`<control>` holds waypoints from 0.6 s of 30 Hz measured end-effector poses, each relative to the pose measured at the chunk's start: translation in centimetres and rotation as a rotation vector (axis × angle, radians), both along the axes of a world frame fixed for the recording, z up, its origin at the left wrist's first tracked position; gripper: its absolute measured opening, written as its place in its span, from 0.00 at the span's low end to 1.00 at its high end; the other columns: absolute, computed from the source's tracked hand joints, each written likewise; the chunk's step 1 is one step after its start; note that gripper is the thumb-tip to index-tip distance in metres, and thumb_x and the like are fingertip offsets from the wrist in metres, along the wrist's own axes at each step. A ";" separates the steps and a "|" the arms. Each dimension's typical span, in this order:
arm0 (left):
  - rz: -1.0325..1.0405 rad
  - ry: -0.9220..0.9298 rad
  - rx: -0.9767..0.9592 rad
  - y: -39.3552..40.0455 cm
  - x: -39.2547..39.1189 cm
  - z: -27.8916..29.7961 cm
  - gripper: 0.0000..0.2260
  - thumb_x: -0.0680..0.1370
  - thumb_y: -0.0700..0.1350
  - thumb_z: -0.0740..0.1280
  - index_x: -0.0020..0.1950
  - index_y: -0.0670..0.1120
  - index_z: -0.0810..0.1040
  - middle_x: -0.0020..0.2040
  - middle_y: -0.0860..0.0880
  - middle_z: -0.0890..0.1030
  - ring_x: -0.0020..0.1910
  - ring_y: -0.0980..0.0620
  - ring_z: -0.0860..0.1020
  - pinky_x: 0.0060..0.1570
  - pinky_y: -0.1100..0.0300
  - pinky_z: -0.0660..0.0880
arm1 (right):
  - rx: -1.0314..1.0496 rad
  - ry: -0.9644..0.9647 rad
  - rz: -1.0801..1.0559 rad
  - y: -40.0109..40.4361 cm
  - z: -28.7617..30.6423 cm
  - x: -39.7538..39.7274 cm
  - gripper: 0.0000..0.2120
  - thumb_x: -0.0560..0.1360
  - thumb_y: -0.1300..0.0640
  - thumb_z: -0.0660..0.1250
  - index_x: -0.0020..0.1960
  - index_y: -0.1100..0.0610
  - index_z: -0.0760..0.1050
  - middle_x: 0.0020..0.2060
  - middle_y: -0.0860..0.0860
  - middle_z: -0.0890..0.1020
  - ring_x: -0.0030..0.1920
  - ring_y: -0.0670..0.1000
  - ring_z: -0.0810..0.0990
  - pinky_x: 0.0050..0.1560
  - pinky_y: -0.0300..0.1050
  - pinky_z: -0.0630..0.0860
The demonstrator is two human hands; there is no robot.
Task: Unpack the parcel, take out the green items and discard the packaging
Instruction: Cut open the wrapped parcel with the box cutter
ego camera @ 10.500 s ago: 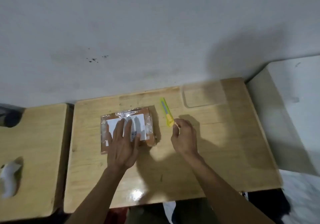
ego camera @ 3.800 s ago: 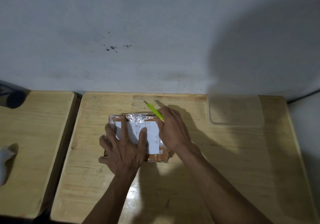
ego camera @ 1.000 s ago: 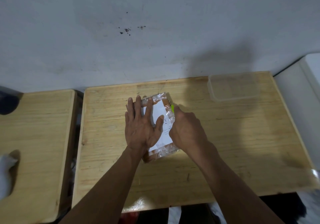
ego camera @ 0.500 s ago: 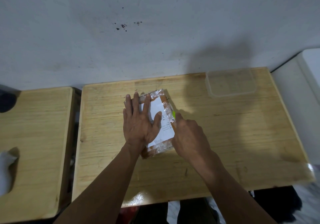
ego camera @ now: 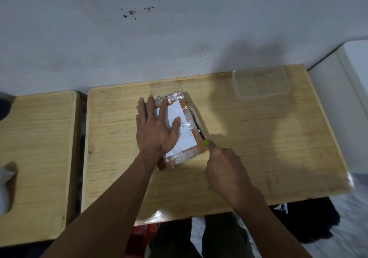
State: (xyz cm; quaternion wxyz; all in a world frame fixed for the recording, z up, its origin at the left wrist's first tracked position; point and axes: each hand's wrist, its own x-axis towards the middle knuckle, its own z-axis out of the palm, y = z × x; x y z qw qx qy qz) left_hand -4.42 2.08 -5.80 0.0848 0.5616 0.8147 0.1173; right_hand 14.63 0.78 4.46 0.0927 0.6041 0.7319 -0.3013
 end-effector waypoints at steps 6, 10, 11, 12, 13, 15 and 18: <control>-0.007 -0.006 -0.010 0.1 0.0 0.2 0.33 0.80 0.66 0.52 0.81 0.51 0.57 0.82 0.39 0.53 0.81 0.37 0.43 0.78 0.39 0.51 | -0.016 0.051 -0.003 -1.4 0.5 1.4 0.29 0.75 0.62 0.57 0.75 0.52 0.60 0.49 0.57 0.80 0.51 0.59 0.80 0.49 0.48 0.75; -0.012 -0.011 -0.028 0.1 0.0 0.6 0.33 0.80 0.66 0.50 0.81 0.51 0.56 0.82 0.39 0.51 0.81 0.37 0.42 0.78 0.38 0.50 | -0.038 0.140 -0.072 -2.0 1.1 2.3 0.28 0.75 0.59 0.59 0.74 0.48 0.61 0.48 0.56 0.80 0.49 0.59 0.80 0.47 0.45 0.74; -0.013 -0.013 -0.032 0.1 0.1 0.7 0.33 0.80 0.66 0.50 0.81 0.51 0.56 0.82 0.40 0.51 0.81 0.37 0.42 0.78 0.38 0.50 | -0.035 0.164 -0.084 -2.0 1.2 2.5 0.28 0.75 0.58 0.59 0.74 0.47 0.62 0.48 0.56 0.81 0.49 0.58 0.81 0.48 0.45 0.75; -0.013 -0.022 -0.033 0.1 0.1 0.8 0.33 0.80 0.66 0.50 0.81 0.51 0.55 0.82 0.40 0.50 0.81 0.38 0.42 0.78 0.37 0.51 | -0.030 0.182 -0.088 -2.0 1.4 2.7 0.28 0.75 0.57 0.59 0.74 0.47 0.62 0.48 0.56 0.81 0.48 0.58 0.81 0.48 0.46 0.76; -0.010 -0.034 -0.035 0.0 0.1 0.9 0.33 0.80 0.66 0.51 0.81 0.52 0.55 0.82 0.40 0.50 0.81 0.38 0.42 0.77 0.36 0.52 | -0.016 0.202 -0.088 -2.0 1.7 2.9 0.27 0.76 0.57 0.59 0.74 0.46 0.62 0.48 0.55 0.82 0.49 0.58 0.81 0.49 0.46 0.77; -0.007 -0.058 -0.046 0.0 0.0 1.0 0.32 0.81 0.66 0.51 0.81 0.53 0.54 0.83 0.41 0.48 0.81 0.39 0.41 0.76 0.34 0.55 | 0.036 0.249 -0.089 -1.8 2.2 3.0 0.26 0.77 0.57 0.60 0.74 0.45 0.62 0.50 0.54 0.83 0.50 0.57 0.81 0.50 0.45 0.76; -0.002 -0.093 -0.050 -0.5 0.3 1.3 0.31 0.81 0.66 0.52 0.81 0.54 0.55 0.83 0.42 0.47 0.81 0.40 0.41 0.74 0.32 0.56 | 0.133 0.360 -0.138 -1.1 2.3 2.5 0.24 0.80 0.54 0.58 0.75 0.41 0.62 0.51 0.49 0.84 0.46 0.51 0.82 0.48 0.40 0.74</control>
